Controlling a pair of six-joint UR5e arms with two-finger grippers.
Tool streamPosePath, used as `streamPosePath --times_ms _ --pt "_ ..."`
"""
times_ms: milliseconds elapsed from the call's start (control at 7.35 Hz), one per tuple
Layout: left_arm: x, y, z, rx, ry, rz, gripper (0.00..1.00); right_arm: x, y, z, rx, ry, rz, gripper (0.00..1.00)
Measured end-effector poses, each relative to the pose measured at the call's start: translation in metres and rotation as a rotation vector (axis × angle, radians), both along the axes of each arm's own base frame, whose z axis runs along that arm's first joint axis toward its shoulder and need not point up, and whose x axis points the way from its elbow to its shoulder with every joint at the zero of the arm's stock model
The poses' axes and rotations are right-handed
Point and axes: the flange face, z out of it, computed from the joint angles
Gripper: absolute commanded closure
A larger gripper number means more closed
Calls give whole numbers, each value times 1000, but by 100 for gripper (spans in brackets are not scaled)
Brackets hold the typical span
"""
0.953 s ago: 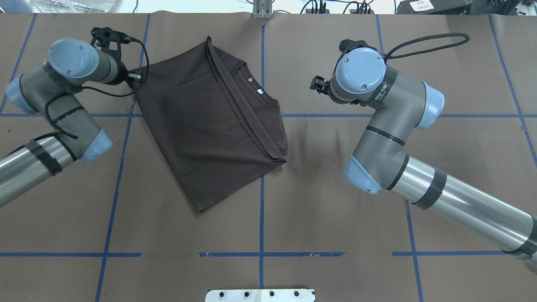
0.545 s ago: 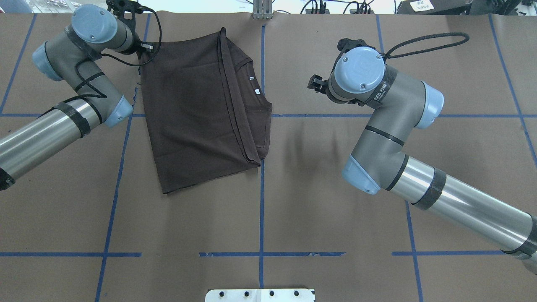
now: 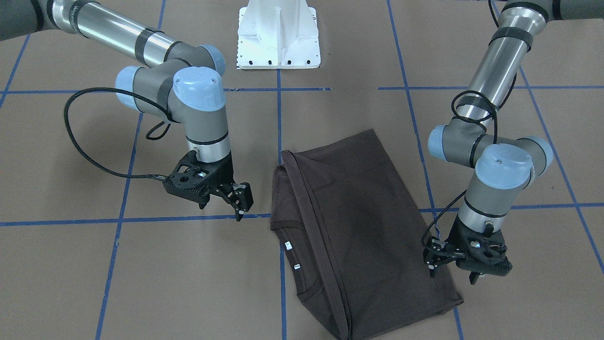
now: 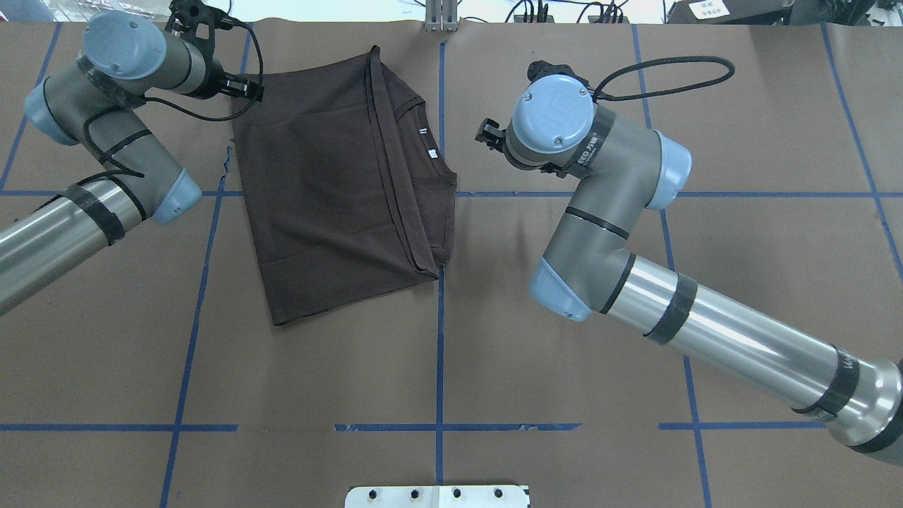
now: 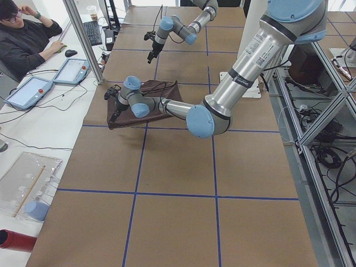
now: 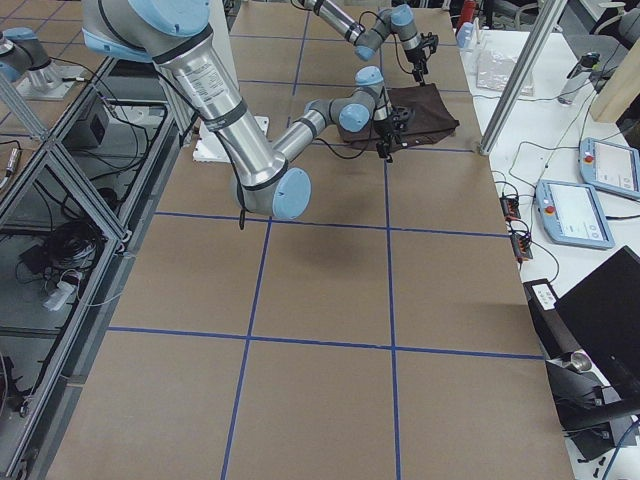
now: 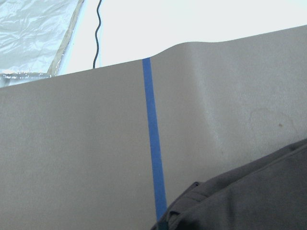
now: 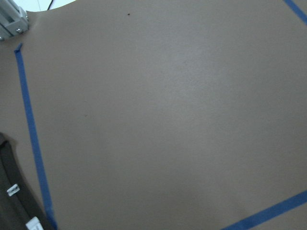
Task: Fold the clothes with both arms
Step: 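Hold the shirt edge with the left gripper while the right gripper approaches the shirt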
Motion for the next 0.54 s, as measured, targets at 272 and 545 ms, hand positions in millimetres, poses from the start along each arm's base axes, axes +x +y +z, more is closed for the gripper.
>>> streamPosePath --times_ms 272,545 --pt "-3 5 -6 12 14 4 0 -60 -2 -24 26 -13 10 14" --pt "-3 6 -5 10 14 5 0 -99 7 -33 33 12 0 31"
